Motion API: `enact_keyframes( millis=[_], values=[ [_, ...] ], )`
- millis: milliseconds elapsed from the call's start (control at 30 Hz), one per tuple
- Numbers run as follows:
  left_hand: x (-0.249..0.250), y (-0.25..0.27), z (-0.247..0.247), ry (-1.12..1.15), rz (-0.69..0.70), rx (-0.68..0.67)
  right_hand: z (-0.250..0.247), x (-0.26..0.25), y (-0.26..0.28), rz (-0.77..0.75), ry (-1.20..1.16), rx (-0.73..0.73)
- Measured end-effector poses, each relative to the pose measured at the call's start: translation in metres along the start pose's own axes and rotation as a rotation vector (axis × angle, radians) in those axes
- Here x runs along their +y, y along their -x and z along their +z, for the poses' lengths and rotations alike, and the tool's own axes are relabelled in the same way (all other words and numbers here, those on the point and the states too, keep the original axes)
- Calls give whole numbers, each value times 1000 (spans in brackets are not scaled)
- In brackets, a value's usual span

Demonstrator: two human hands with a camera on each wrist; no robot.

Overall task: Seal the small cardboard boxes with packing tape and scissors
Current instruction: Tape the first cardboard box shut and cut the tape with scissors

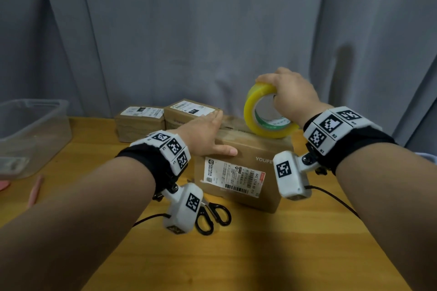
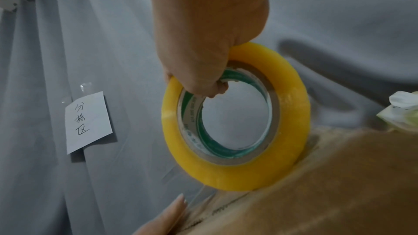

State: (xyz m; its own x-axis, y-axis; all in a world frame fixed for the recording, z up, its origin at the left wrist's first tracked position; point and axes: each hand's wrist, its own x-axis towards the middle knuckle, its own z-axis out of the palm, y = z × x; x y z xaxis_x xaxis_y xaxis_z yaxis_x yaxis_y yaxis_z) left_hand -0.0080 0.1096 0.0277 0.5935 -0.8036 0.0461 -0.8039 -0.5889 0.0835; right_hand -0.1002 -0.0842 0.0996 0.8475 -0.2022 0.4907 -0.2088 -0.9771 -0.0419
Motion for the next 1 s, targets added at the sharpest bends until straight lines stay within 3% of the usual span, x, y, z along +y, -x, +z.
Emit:
enact_keyframes(
  millis=[167,300,467,600,800,1000],
  values=[
    [-13,11,-9,-69,66,83,2,1,0,-3,-13,25],
    [1,11,-3,-14,23,59,1,0,1,1,-26,17],
    [31,-3,6,-34,72,25,1,-11,0,-28,35,-5],
    [14,2,-7,-64,13,-59,0,-12,3,-13,58,2],
    [-7,10,-15,-175,-71,-40,0,-11,4,2,26,-2],
    [30,2,3,-101,42,-10,-2,-11,4,5,15,-35]
  ],
)
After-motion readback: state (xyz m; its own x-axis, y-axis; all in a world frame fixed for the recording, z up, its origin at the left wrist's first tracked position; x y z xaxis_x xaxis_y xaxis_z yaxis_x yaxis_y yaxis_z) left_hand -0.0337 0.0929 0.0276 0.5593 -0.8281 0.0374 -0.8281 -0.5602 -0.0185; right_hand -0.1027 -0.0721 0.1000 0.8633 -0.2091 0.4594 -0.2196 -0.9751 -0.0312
